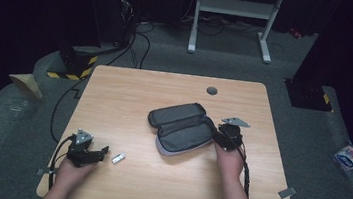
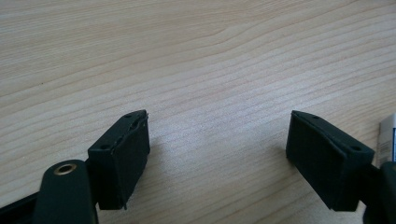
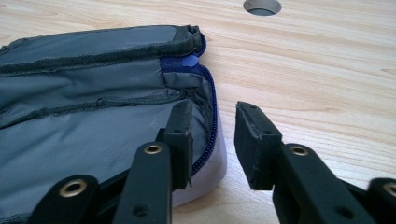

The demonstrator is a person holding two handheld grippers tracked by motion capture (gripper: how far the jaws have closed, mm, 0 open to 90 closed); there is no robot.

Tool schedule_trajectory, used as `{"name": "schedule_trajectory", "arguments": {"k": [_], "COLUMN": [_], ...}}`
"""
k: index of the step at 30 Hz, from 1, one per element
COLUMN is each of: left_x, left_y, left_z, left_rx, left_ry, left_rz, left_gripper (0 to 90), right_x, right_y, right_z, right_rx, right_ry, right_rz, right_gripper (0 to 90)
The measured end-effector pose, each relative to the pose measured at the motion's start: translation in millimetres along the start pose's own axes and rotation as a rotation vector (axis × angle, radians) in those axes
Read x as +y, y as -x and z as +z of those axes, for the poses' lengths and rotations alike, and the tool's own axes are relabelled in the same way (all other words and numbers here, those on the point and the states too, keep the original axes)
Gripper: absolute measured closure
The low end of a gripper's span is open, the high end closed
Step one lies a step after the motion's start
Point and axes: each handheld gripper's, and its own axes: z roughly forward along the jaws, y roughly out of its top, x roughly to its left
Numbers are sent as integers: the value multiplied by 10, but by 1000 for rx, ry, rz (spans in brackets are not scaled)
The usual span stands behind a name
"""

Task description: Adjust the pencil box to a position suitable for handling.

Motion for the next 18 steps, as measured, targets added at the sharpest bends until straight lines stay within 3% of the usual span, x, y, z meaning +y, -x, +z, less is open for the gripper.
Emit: {"name": "schedule_trajectory", "arguments": {"k": [8, 18], "left_x": [0, 0], "left_y": [0, 0], "left_z": [-1, -1], "left_rx": [0, -3], "left_ry": [-1, -1], "left_rz": [3, 6], "left_gripper": [218, 219], "right_x": [-50, -175], "right_y": [-24, -93], "right_z": [47, -35], "right_rx": [0, 22], "right_ry": [-7, 6], "right_rz": [3, 9], "right_gripper": [762, 751]}}
